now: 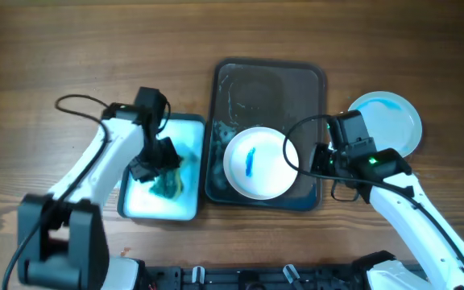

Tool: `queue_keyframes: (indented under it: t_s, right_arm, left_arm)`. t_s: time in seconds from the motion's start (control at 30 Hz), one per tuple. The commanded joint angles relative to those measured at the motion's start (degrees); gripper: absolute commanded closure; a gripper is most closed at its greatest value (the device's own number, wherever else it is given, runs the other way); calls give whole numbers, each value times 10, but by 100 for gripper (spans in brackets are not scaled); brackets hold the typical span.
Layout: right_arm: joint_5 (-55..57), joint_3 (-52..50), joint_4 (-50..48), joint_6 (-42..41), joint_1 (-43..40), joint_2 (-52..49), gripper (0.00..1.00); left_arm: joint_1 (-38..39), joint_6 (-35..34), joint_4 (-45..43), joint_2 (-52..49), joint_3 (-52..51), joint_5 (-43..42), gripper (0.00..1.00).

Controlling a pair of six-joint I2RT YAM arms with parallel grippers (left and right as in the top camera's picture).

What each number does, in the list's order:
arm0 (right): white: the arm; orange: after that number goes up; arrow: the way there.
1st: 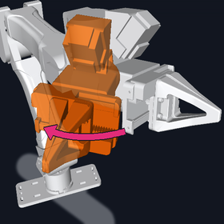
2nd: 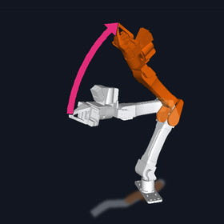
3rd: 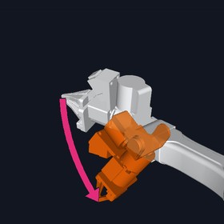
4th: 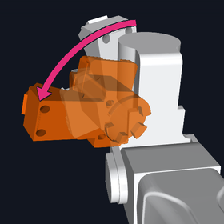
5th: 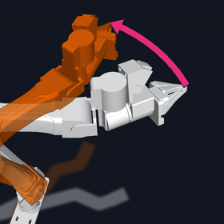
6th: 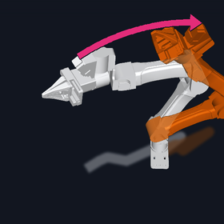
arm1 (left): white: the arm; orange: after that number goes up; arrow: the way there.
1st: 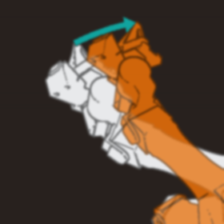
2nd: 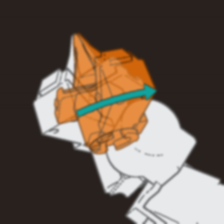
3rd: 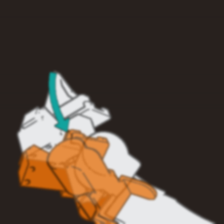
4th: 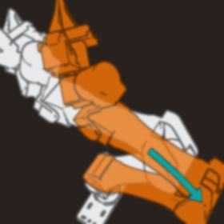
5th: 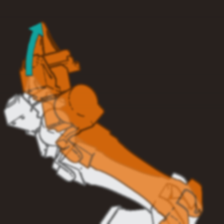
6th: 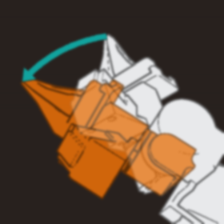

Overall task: Clean dirty plates on tray and stack at the side
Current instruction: 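Grasp the sponge from the foam tray with the left gripper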

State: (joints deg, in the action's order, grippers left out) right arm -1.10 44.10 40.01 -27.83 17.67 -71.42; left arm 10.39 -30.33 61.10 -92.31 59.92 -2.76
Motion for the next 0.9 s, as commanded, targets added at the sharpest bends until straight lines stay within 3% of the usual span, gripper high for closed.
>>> queue_keyframes:
  t_s: [0.0,0.07,0.13,0.23,0.27,0.4,0.53,0.63,0.7,0.77,0.87]
  right_arm:
    - [-99,6,-19,87,-1,-32,53]
    - [-99,2,-20,82,-1,-53,53]
    - [-100,1,-23,82,-1,-80,54]
    - [-99,1,-36,81,-1,-118,57]
    - [-99,1,-41,76,-1,-127,61]
    - [-33,1,-54,3,-1,-136,65]
    - [-84,1,-105,70,-1,-137,60]
    - [-84,-3,-113,65,-1,-144,59]
    - [-84,-20,-150,46,-1,-159,60]
    - [-84,-33,-177,26,-1,-184,73]
    - [-84,-33,-194,22,-1,-215,88]
  left_arm:
    - [-3,0,-33,10,3,52,46]
    - [2,0,-80,-3,-20,52,46]
    - [13,0,-128,-20,-51,43,54]
    - [38,15,-181,-54,-86,20,75]
    - [45,18,-181,-62,-86,26,94]
    - [35,21,-134,-46,-52,26,96]
    - [26,61,-42,-17,55,26,96]
    - [30,76,50,-11,178,12,96]
    - [38,76,64,-12,221,-25,96]
    - [55,66,38,-12,228,-87,96]
    - [85,19,2,-20,223,-97,96]
